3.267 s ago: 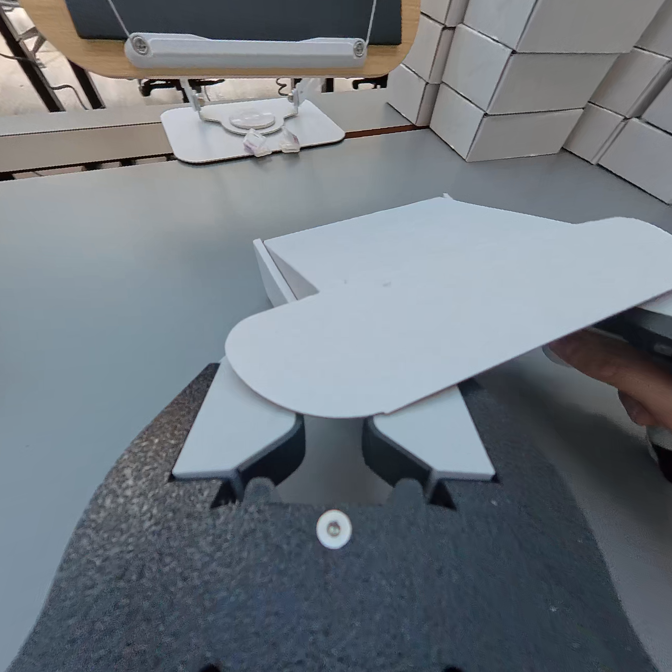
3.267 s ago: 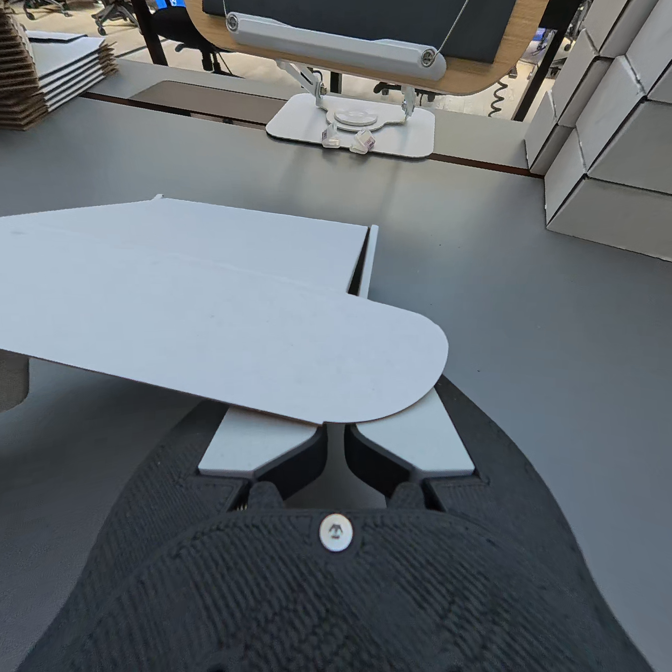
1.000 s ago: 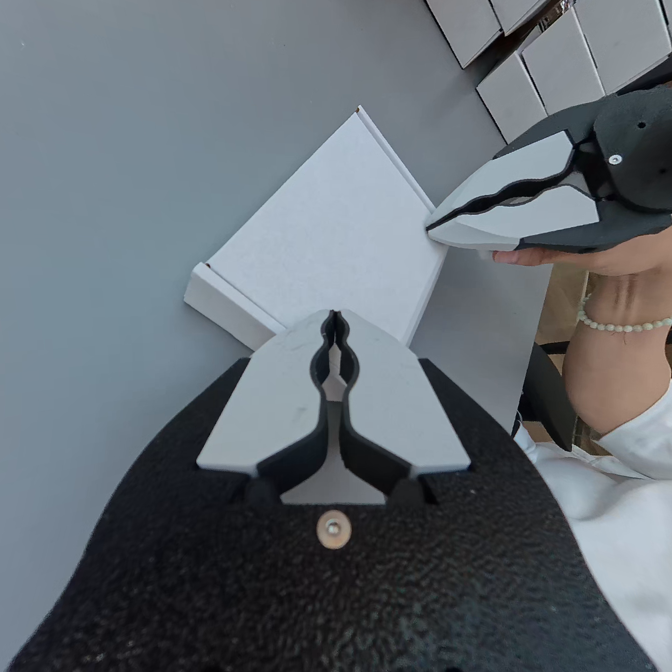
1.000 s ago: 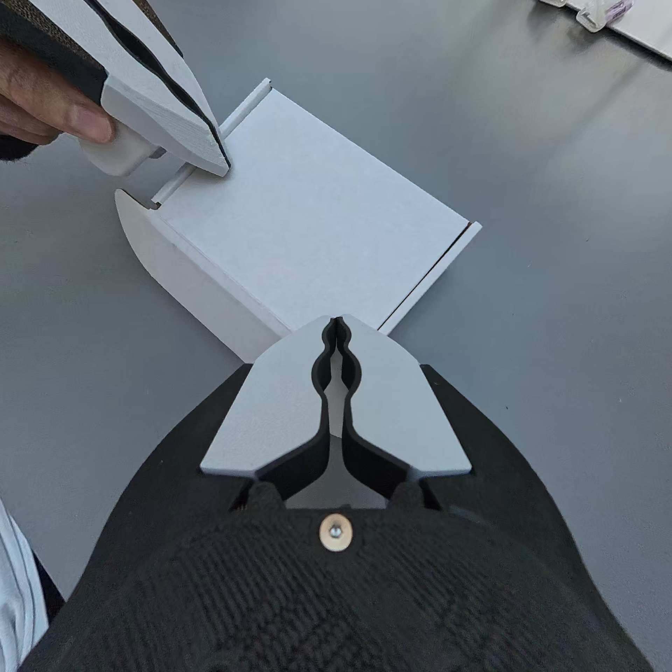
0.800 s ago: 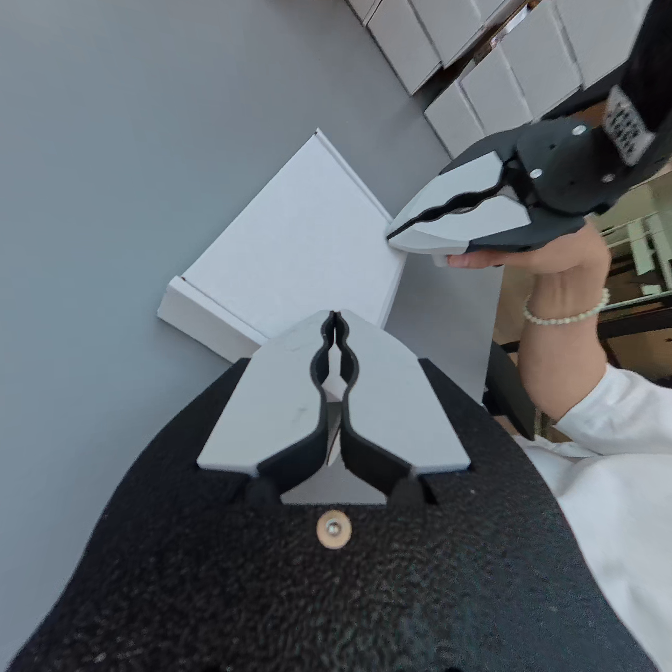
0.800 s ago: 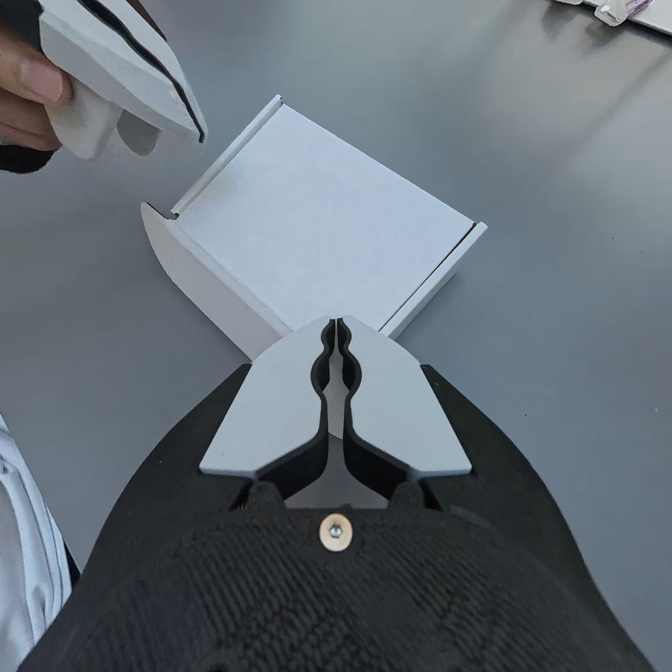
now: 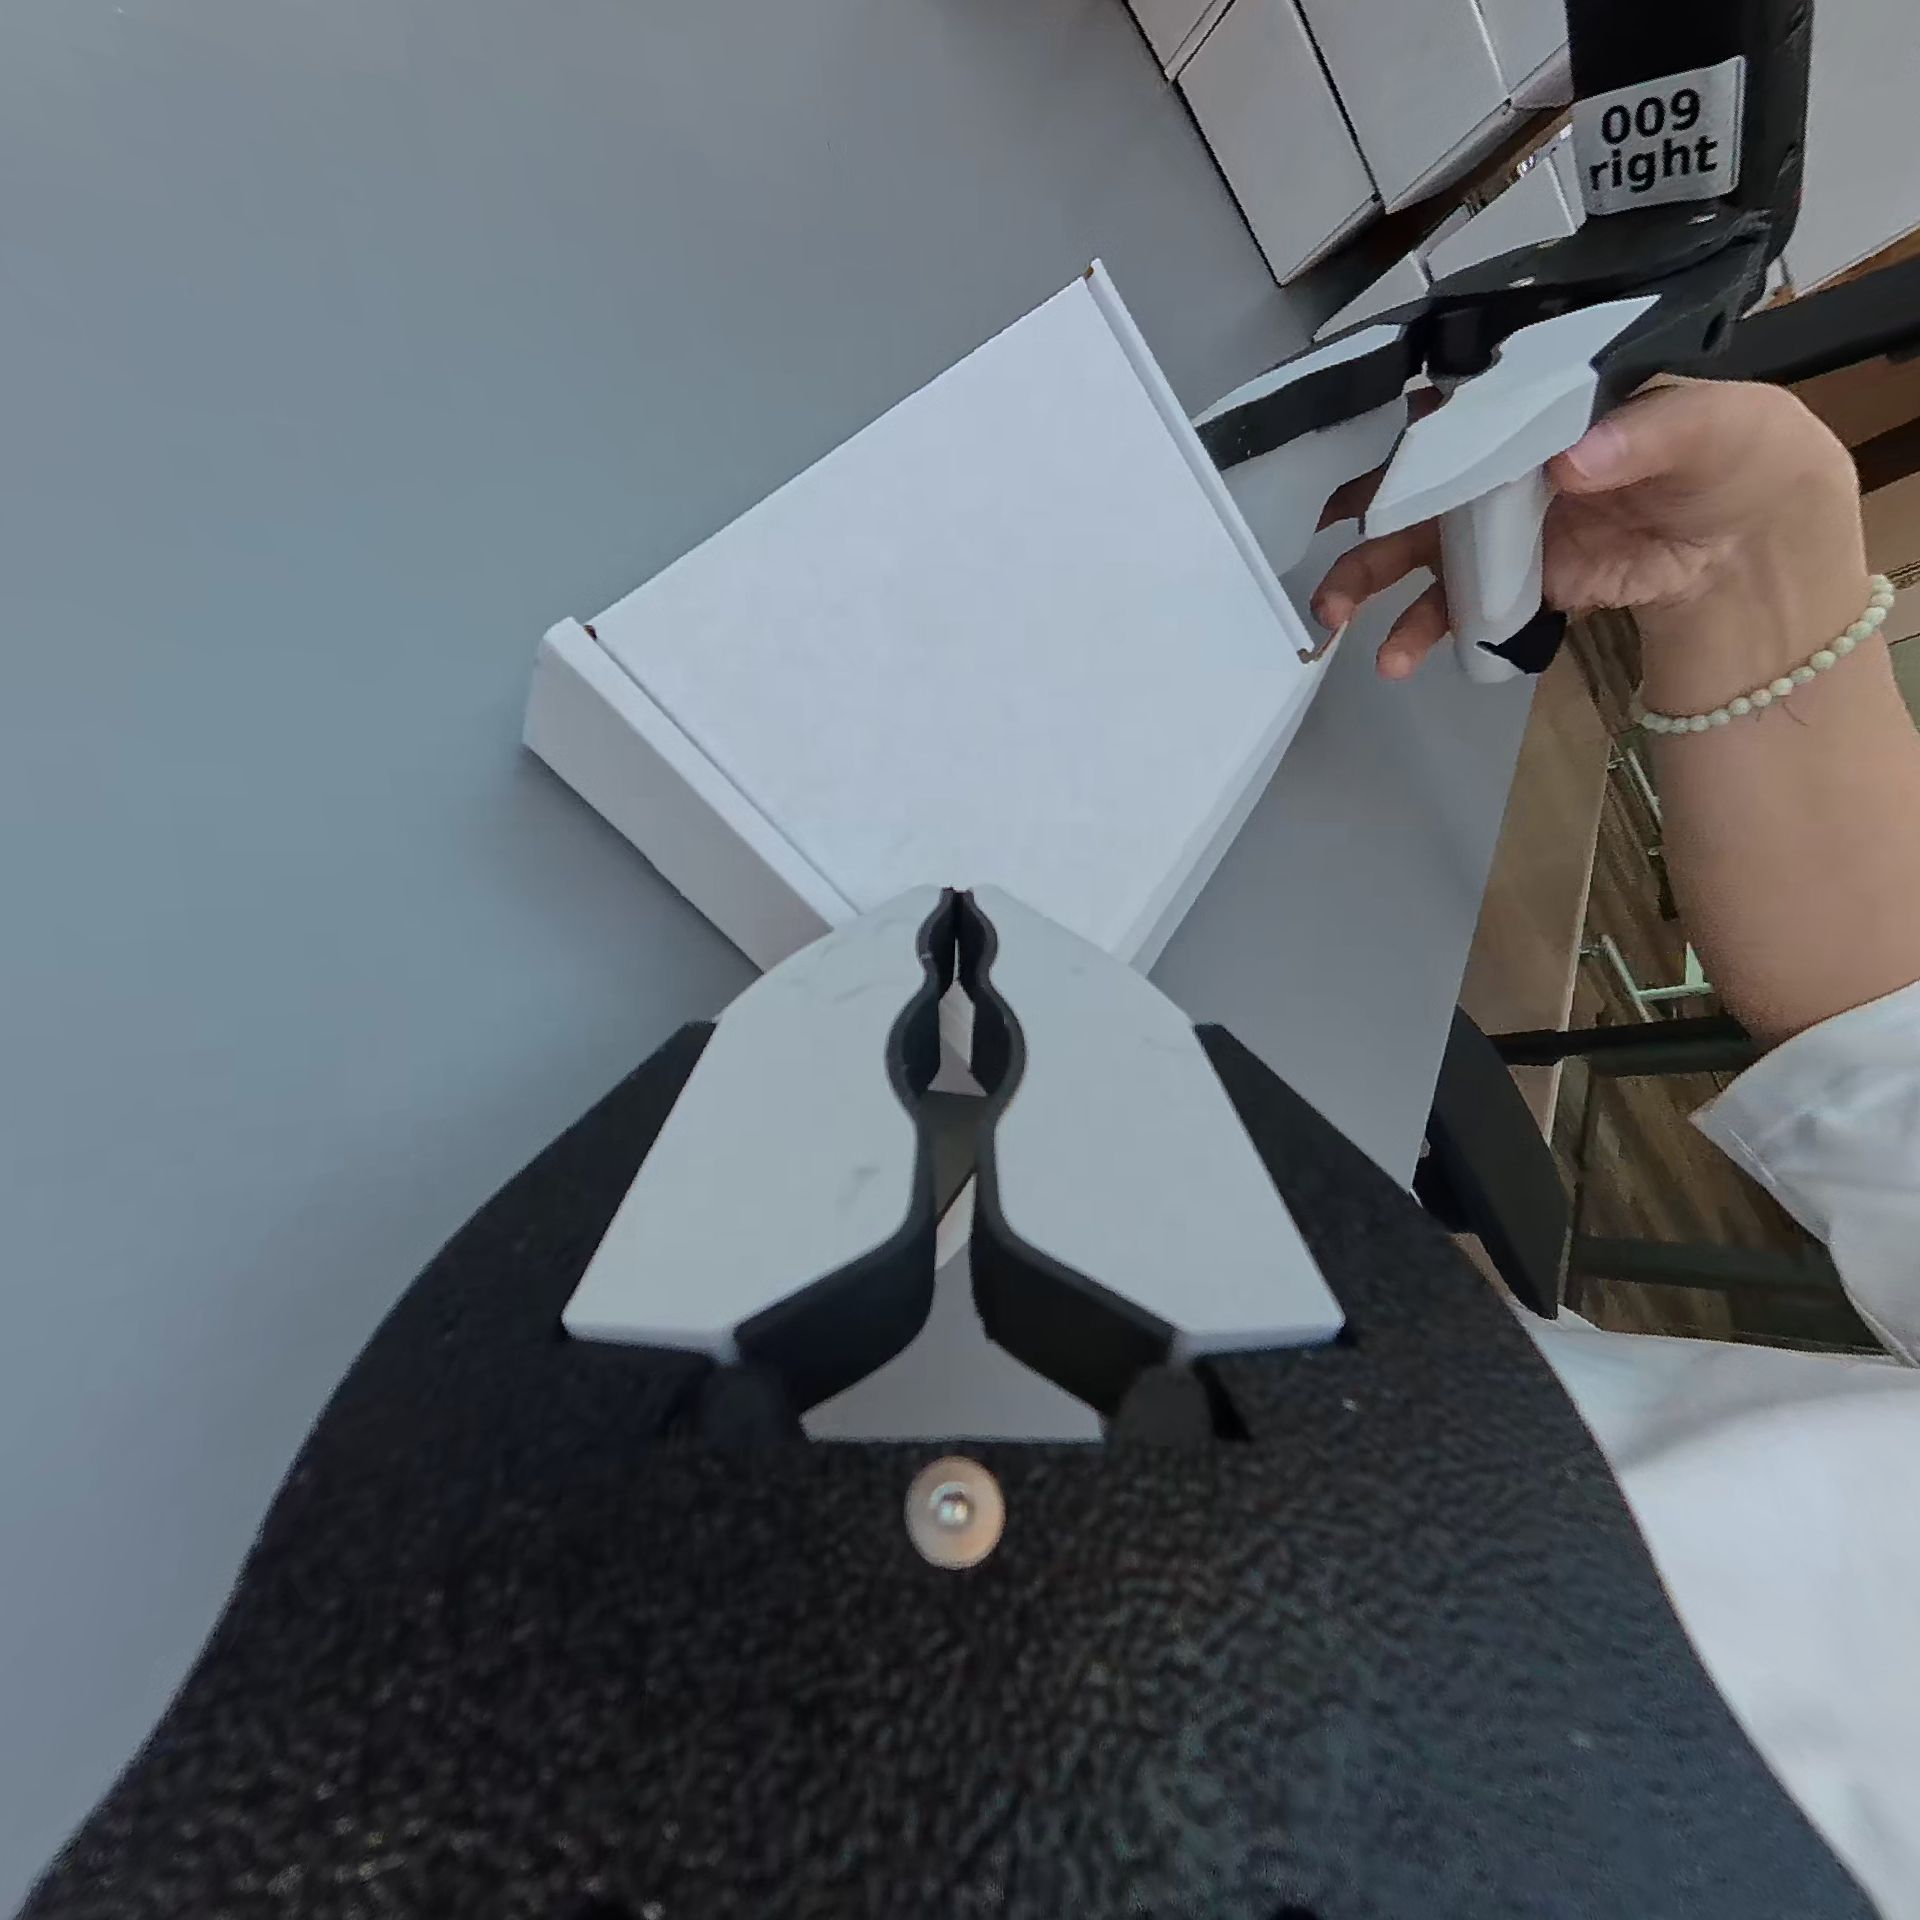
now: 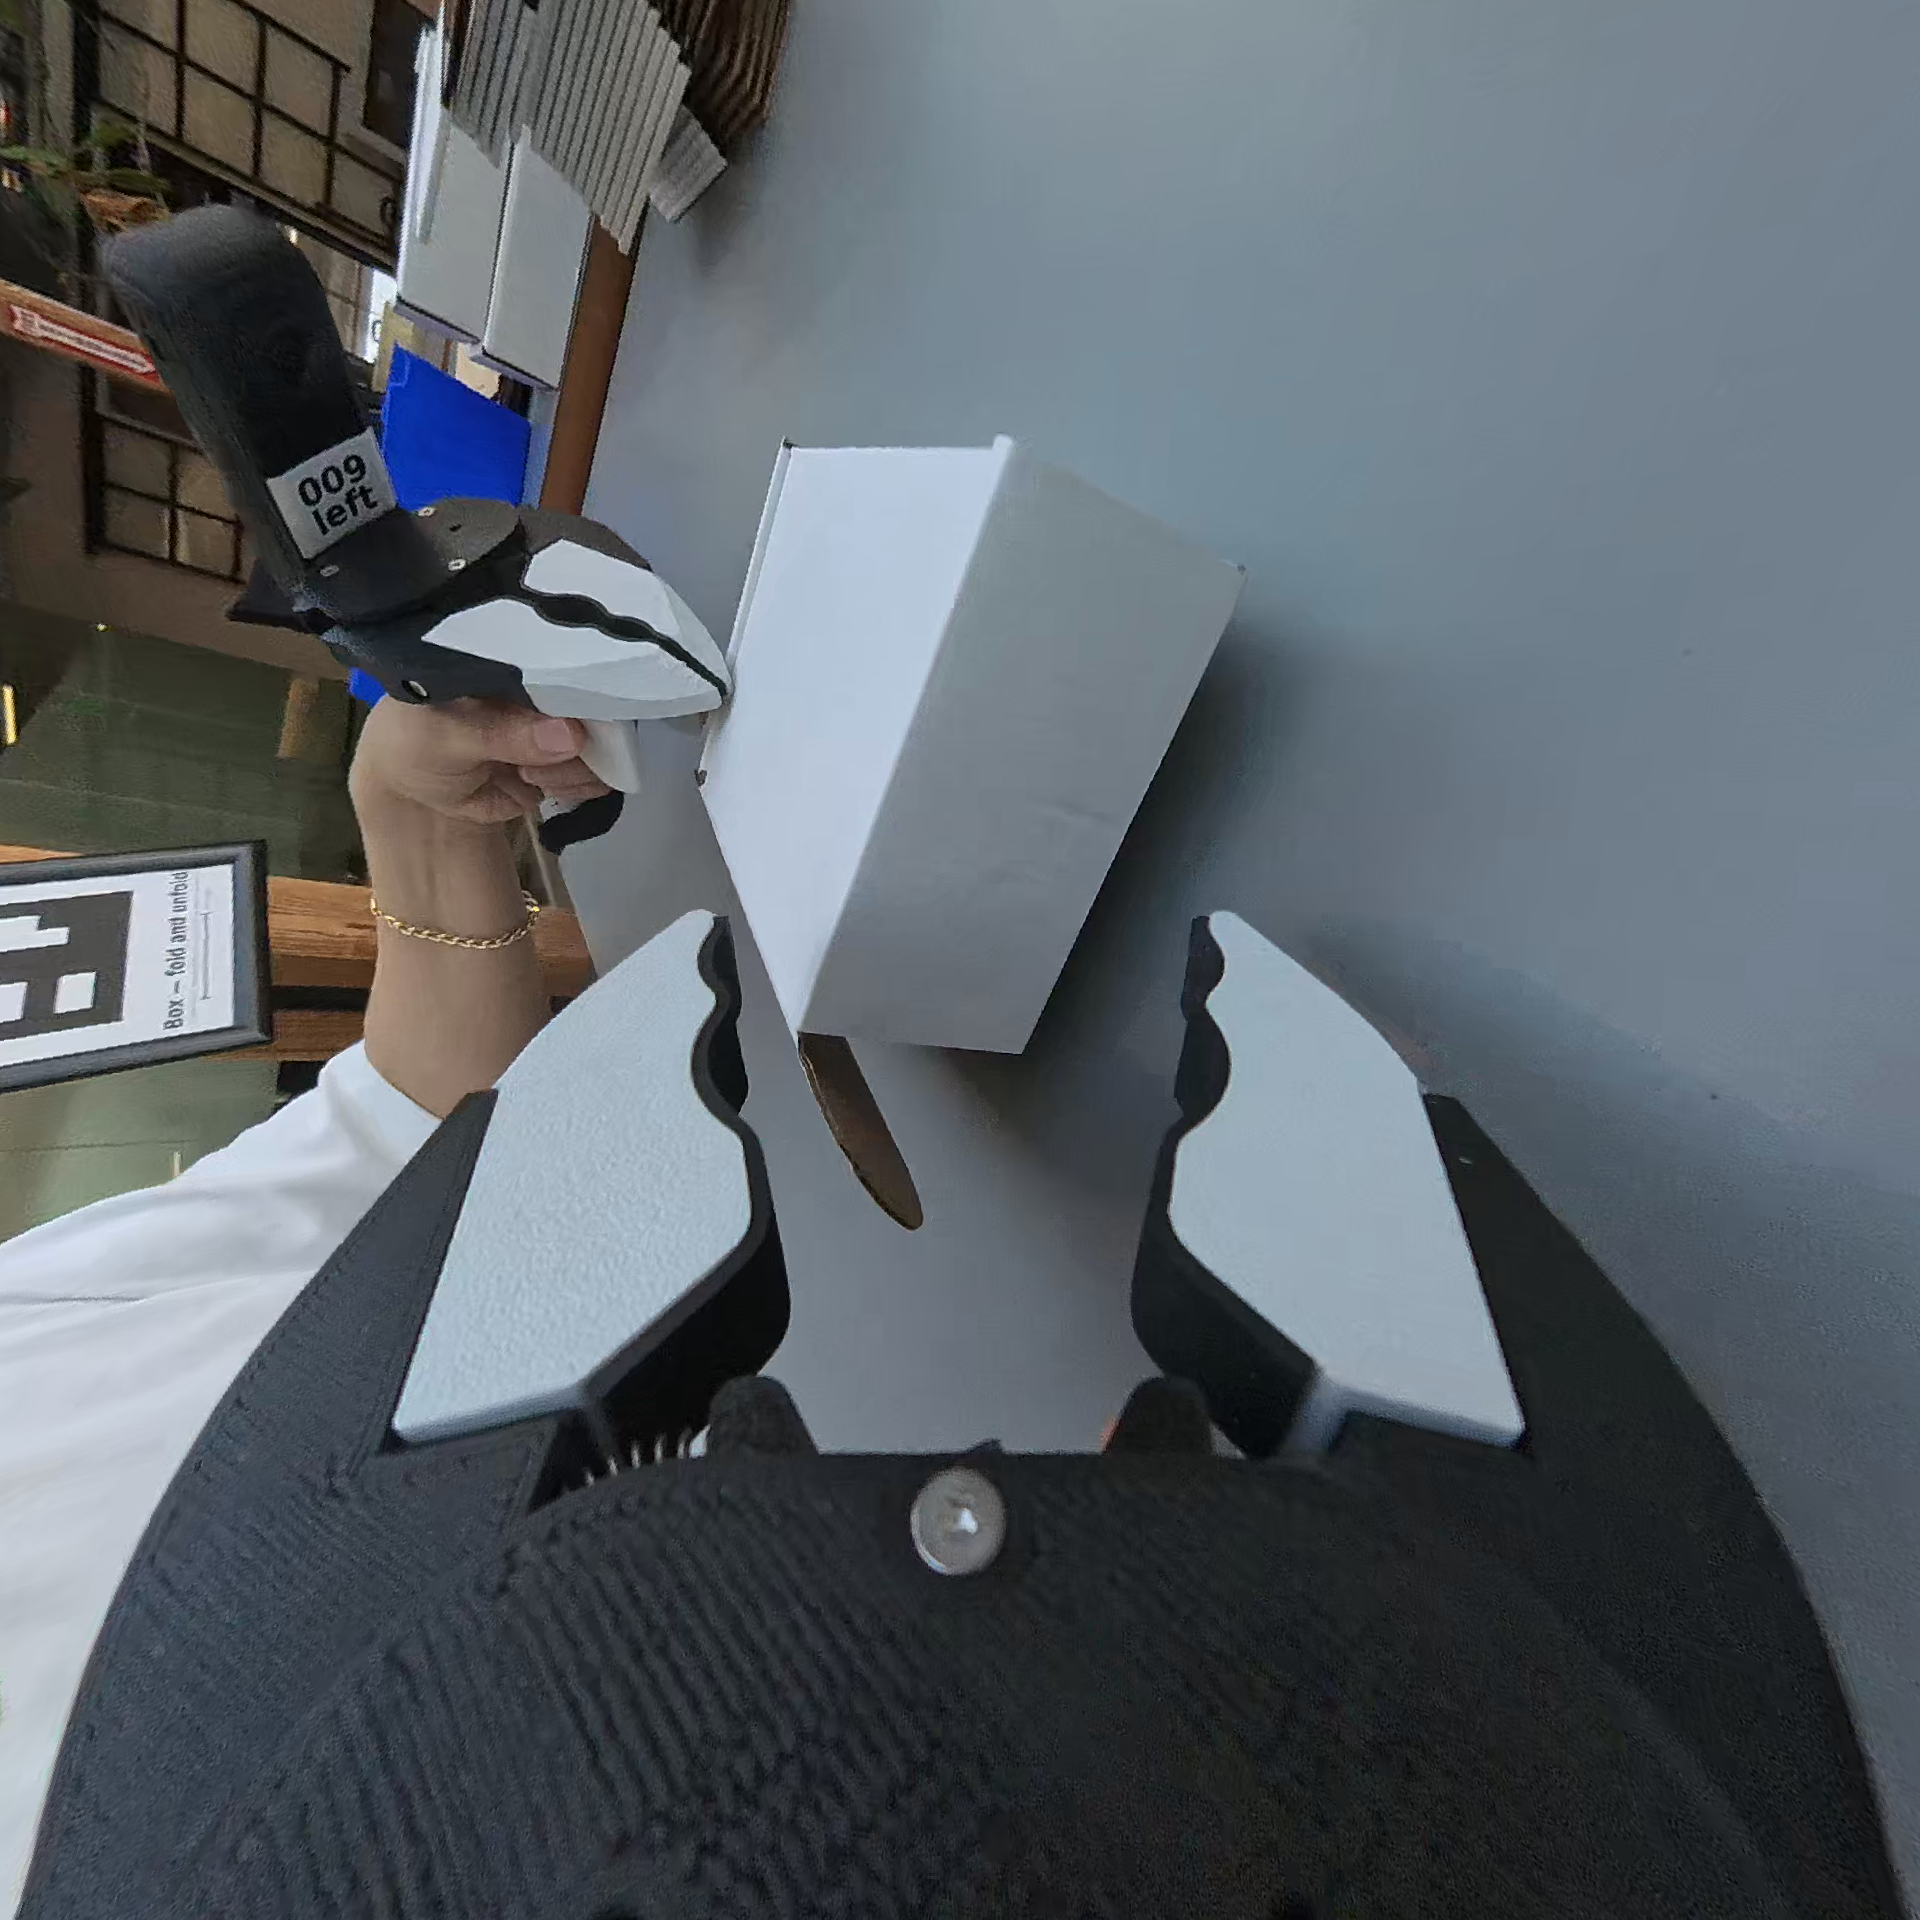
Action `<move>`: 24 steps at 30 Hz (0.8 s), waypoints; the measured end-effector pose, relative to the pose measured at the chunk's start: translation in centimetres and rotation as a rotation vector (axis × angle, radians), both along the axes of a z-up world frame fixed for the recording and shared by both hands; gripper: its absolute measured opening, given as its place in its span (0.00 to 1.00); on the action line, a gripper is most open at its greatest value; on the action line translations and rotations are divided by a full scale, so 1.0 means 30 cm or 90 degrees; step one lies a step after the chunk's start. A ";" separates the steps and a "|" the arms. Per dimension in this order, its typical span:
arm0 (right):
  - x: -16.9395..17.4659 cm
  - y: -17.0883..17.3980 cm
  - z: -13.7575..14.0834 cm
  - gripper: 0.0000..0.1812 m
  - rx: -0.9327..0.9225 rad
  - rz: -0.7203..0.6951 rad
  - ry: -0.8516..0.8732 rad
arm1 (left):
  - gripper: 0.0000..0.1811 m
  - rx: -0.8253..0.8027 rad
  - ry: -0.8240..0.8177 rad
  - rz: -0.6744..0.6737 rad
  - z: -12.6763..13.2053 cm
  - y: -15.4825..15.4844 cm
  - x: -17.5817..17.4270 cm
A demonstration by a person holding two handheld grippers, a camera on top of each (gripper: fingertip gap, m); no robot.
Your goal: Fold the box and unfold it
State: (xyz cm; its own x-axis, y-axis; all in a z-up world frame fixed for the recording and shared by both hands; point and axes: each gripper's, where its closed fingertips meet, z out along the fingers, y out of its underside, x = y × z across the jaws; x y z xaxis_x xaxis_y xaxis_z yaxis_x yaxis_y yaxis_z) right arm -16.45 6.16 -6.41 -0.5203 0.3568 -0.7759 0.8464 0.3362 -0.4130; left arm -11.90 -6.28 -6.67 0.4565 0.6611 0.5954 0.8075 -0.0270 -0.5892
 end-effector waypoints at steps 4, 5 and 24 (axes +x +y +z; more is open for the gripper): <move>0.034 -0.060 0.023 0.43 -0.053 0.025 -0.074 | 0.00 0.026 0.005 0.006 0.001 -0.008 0.003; 0.031 -0.065 0.015 0.43 -0.046 0.028 -0.074 | 0.00 0.026 0.007 0.005 0.001 -0.011 0.003; 0.086 -0.096 -0.036 0.40 -0.008 0.106 -0.164 | 0.00 0.023 0.046 0.016 0.001 -0.033 0.013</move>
